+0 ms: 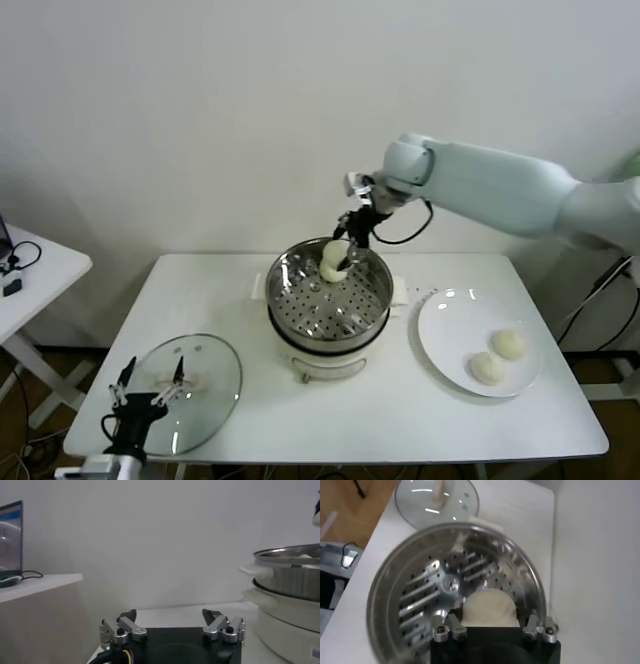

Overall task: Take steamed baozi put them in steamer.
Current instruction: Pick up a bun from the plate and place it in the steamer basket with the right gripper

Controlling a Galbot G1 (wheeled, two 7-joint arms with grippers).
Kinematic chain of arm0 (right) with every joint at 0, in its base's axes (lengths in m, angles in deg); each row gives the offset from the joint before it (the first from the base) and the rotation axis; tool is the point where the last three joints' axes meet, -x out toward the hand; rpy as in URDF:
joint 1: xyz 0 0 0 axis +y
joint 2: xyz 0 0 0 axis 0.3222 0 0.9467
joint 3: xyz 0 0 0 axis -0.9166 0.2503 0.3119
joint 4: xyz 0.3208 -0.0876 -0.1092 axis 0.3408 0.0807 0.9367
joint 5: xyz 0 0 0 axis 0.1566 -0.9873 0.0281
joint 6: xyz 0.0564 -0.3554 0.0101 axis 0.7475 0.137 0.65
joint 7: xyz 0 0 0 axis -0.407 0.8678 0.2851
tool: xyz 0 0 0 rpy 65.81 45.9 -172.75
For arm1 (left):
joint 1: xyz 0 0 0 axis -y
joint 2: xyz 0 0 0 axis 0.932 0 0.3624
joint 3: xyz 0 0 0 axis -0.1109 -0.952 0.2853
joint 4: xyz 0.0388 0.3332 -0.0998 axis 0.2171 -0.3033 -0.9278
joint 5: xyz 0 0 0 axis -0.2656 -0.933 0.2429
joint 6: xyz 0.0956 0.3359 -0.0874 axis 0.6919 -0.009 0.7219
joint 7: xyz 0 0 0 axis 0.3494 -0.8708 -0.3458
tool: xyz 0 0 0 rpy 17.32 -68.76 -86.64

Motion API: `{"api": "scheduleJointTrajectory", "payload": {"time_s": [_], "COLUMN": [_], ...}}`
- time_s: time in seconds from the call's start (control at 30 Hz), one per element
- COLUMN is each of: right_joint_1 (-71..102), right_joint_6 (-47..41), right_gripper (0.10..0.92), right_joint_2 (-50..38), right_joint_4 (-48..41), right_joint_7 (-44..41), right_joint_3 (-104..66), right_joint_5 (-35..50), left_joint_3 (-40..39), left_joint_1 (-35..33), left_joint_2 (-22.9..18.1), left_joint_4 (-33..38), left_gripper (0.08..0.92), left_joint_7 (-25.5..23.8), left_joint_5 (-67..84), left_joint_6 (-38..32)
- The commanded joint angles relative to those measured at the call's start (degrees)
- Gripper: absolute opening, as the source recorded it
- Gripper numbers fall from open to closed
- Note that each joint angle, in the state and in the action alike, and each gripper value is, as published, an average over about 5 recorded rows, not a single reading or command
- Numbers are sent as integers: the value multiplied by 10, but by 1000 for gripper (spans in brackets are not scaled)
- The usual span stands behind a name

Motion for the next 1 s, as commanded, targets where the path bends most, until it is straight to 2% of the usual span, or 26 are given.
{"api": "scheduleJointTrajectory", "payload": {"time_s": [0.03,1.0], "right_joint_1": [58,96], "right_joint_6": [-3,8], "right_gripper": [704,710], "right_joint_2": [102,110], "right_joint_4": [-71,-94], "right_joint_7": [7,8], "right_joint_3": [-4,-14], "right_joint_5": [-8,-50], "left_joint_3": [2,-4], "left_joint_1": [-4,-3], "left_joint_2": [2,-5], "left_joint_4": [6,-1], "left_gripper": [823,823], "left_joint_7": [1,1], "left_joint_5": [8,18], "left_joint_6": [4,6]}}
